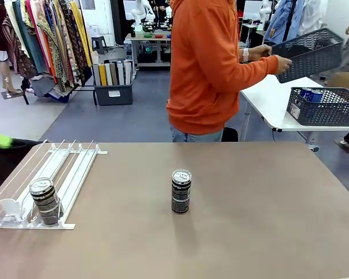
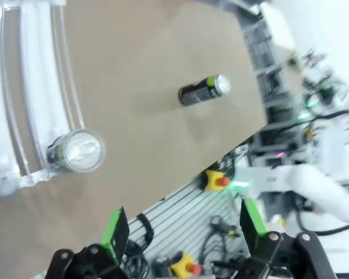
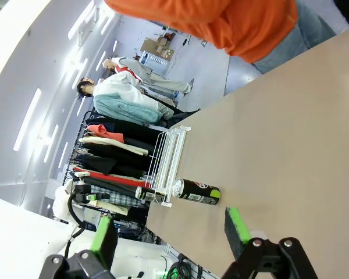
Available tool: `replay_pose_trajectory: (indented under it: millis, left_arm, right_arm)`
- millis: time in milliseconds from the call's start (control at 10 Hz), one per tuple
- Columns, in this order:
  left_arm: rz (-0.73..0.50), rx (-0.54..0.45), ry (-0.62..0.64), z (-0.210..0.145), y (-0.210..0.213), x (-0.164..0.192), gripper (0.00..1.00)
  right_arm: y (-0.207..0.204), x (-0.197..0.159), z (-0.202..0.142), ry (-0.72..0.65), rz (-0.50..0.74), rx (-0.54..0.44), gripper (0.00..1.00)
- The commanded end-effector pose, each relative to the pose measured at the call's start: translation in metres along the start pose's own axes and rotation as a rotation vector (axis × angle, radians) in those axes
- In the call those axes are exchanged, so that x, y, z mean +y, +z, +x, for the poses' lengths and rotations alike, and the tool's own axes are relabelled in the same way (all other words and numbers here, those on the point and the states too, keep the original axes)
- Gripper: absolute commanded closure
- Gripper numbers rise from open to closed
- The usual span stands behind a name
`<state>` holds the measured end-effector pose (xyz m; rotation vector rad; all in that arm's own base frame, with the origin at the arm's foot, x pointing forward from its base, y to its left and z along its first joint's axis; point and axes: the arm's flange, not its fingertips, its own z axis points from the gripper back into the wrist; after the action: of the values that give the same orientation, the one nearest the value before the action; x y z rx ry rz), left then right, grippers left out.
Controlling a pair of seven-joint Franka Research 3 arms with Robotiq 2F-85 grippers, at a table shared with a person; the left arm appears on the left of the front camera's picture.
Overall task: Retrieve and store the cans from the dispenser.
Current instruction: Pick up one can from the Automatic Can Dispenser and place it in the middle of the table.
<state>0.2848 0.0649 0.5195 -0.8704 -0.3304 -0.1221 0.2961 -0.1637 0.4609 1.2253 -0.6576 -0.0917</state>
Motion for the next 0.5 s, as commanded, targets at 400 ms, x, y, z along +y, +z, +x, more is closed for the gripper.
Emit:
replay_pose_trajectory:
  millis: [400]
  left_arm:
    - [-0.159,-0.121,0.127,-0.009,0.027,0.065,0.00]
  right_arm:
    - [-0.003,0.002,0.003,0.013,0.023,-0.025,0.00]
